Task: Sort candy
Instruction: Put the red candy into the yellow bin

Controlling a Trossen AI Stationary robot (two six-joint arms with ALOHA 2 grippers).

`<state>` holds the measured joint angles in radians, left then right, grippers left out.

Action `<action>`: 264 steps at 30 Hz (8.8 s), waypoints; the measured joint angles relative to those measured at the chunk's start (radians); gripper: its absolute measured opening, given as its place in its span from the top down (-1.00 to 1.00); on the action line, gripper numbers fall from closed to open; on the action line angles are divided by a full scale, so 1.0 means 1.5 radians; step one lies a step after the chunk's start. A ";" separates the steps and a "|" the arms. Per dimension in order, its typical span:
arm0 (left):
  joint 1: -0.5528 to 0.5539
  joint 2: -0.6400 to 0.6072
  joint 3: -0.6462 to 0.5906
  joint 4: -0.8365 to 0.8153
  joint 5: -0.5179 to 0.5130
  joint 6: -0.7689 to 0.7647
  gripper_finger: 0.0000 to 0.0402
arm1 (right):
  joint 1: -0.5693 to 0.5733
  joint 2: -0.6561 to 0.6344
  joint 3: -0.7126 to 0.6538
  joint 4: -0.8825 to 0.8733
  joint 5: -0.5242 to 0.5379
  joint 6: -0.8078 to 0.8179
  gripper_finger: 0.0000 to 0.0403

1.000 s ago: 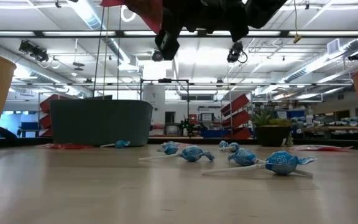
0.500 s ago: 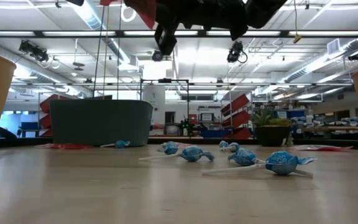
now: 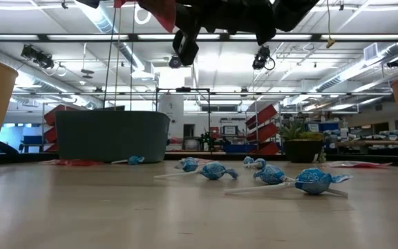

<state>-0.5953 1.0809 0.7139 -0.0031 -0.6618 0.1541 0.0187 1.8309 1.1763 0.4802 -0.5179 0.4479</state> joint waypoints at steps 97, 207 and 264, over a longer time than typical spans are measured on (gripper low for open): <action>-0.168 -0.110 0.218 -0.786 0.244 -0.907 0.82 | -0.053 0.000 0.000 -0.181 0.090 -0.069 0.27; -0.167 -0.093 0.218 -0.760 -0.104 -0.664 0.77 | -0.238 0.153 0.001 -0.255 0.401 0.016 0.75; -0.168 -0.082 0.218 -0.738 -0.101 -0.664 0.77 | -0.189 0.089 0.045 -0.432 0.418 0.032 0.73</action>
<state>-0.8466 0.9577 1.0412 -1.1099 -0.8127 -0.8421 -0.2650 1.9640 1.2442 -0.1681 0.1096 0.4953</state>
